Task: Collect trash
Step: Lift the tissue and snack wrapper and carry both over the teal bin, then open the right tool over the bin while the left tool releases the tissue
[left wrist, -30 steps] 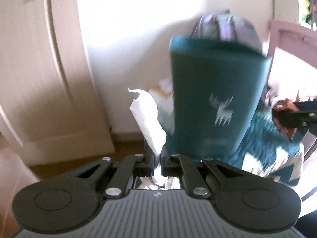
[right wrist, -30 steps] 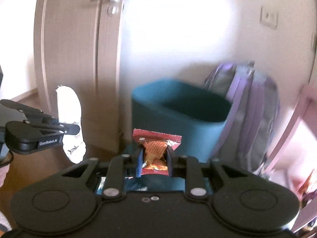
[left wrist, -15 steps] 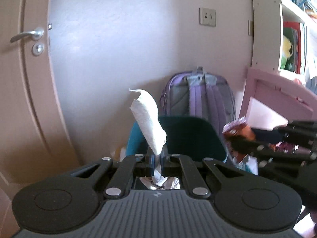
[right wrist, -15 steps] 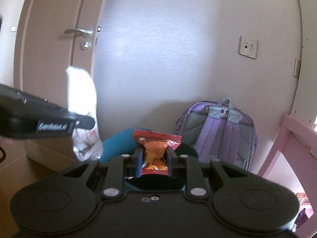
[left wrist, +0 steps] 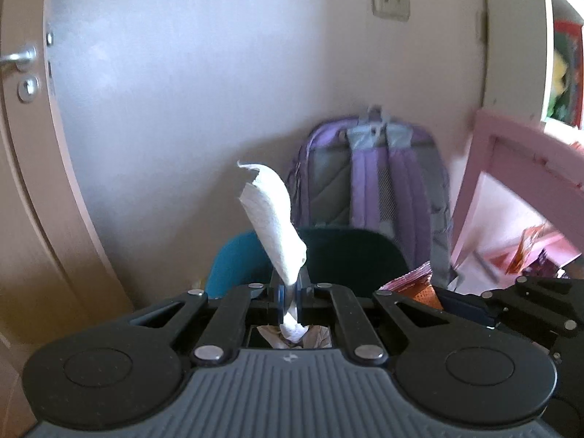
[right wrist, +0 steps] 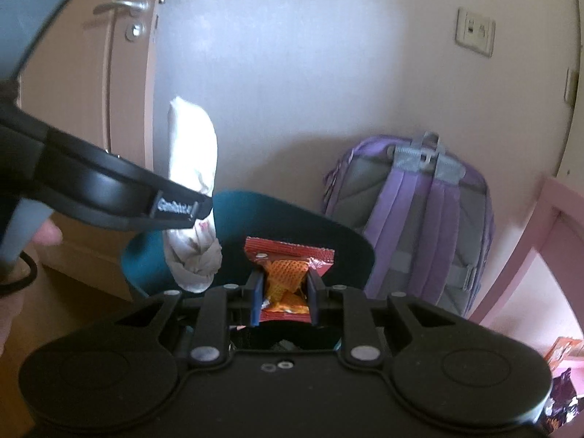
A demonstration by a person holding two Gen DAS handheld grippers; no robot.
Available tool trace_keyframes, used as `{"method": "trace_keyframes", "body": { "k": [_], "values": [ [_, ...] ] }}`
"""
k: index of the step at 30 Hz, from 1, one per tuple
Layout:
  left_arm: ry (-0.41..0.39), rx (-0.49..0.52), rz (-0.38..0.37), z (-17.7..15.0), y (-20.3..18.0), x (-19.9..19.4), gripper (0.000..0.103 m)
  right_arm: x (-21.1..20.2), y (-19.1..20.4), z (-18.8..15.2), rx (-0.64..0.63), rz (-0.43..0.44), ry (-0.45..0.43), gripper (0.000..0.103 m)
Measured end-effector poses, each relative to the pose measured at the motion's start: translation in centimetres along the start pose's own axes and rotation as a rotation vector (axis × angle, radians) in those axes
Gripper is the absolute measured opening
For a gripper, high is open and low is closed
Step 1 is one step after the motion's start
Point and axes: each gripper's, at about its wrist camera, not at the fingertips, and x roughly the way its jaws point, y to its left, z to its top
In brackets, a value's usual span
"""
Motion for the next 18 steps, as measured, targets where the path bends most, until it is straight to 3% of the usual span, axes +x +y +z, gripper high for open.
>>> {"method": "trace_keyframes", "body": {
  "k": [13, 18],
  "values": [
    [0.257, -0.05, 0.014, -2.0, 0.0, 8.5, 0.006, 3.0, -0.3, -0.9, -0.001, 0.057, 0.091, 0.024],
    [0.297, -0.036, 0.017, -2.9, -0.5, 9.8, 0.006, 3.2, -0.5, -1.1, -0.005, 0.059, 0.102, 0.028]
  ]
}}
